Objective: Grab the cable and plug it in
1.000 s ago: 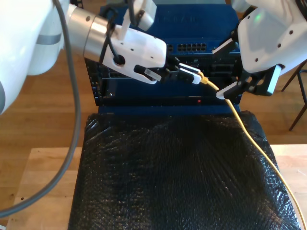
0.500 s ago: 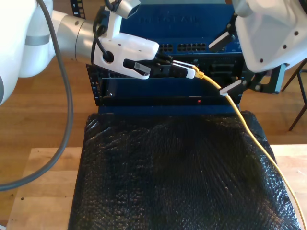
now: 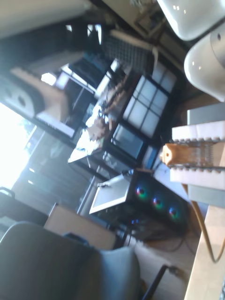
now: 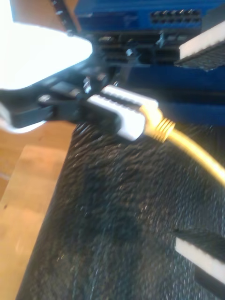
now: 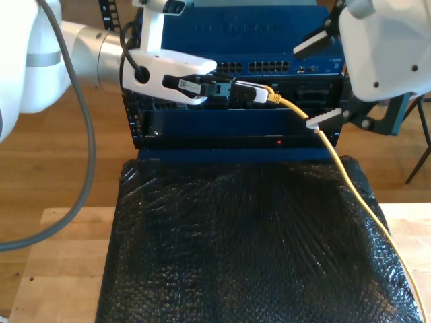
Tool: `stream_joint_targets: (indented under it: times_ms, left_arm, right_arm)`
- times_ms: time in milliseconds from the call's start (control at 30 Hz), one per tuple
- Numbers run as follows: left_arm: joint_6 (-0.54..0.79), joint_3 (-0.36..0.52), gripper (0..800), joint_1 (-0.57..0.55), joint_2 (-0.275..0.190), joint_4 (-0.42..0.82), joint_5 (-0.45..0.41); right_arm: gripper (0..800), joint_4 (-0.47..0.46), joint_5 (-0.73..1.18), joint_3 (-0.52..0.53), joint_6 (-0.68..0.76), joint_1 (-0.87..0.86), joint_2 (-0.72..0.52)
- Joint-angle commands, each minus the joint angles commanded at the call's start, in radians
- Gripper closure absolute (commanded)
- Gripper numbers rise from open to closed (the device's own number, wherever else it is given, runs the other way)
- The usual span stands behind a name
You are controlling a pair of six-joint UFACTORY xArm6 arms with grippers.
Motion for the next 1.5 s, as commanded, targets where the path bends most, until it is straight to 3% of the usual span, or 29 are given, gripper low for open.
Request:
stream_joint_targets:
  times_ms: [167, 633, 1500]
  left_arm:
    - [-0.003, 0.000, 797, 0.002, 0.005, -0.015, 0.032]
    - [-0.040, 0.005, 795, 0.023, 0.034, -0.072, 0.150]
    - [-0.100, 0.040, 795, 0.051, 0.080, -0.203, 0.282]
  right_arm:
    - [1, 0.006, -0.037, 0.040, -0.071, 0.008, -0.060]
    - [2, 0.130, -0.038, 0.081, -0.196, 0.018, -0.109]
    - [4, 0.152, -0.114, 0.109, -0.199, 0.057, -0.150]
